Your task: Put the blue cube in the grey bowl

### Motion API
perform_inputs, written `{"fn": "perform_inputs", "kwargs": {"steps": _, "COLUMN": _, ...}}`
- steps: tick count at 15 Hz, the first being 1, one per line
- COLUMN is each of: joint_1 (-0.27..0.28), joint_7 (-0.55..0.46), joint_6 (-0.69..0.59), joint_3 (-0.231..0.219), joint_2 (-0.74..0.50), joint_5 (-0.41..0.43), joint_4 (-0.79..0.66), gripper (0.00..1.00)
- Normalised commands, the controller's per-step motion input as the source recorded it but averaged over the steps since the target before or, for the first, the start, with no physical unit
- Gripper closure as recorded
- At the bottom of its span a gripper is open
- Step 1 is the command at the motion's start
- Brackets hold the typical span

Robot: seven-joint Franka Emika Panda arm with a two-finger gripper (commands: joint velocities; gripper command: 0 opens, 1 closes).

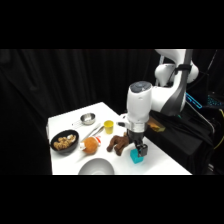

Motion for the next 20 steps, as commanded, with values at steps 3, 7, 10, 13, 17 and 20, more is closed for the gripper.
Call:
{"fn": "perform_inputs", "kwargs": {"steps": 3, "joint_1": 0.143, "joint_7": 0.13, "joint_6": 0.27, "joint_3": -0.104, "joint_2": 0.07, "joint_5": -0.001, "joint_4": -0.08, "gripper": 0.0}}
{"fn": "perform_inputs", "kwargs": {"steps": 7, "joint_1": 0.141, "joint_7": 0.07, "joint_6": 0.26, "joint_3": -0.097, "joint_2": 0.09, "joint_5": 0.045, "joint_4": -0.05, "gripper": 0.0}}
{"fn": "perform_inputs", "kwargs": {"steps": 10, "joint_1": 0.143, "joint_7": 0.03, "joint_6": 0.23, "joint_3": -0.076, "joint_2": 0.08, "joint_5": 0.092, "joint_4": -0.03, "gripper": 0.0}}
{"fn": "perform_inputs", "kwargs": {"steps": 13, "joint_1": 0.133, "joint_7": -0.01, "joint_6": 0.22, "joint_3": -0.066, "joint_2": 0.07, "joint_5": 0.124, "joint_4": -0.02, "gripper": 0.0}}
{"fn": "perform_inputs", "kwargs": {"steps": 17, "joint_1": 0.145, "joint_7": -0.01, "joint_6": 0.2, "joint_3": -0.097, "joint_2": 0.04, "joint_5": 0.12, "joint_4": -0.02, "gripper": 0.0}}
{"fn": "perform_inputs", "kwargs": {"steps": 20, "joint_1": 0.156, "joint_7": 0.01, "joint_6": 0.21, "joint_3": -0.129, "joint_2": 0.03, "joint_5": 0.106, "joint_4": -0.02, "gripper": 0.3}}
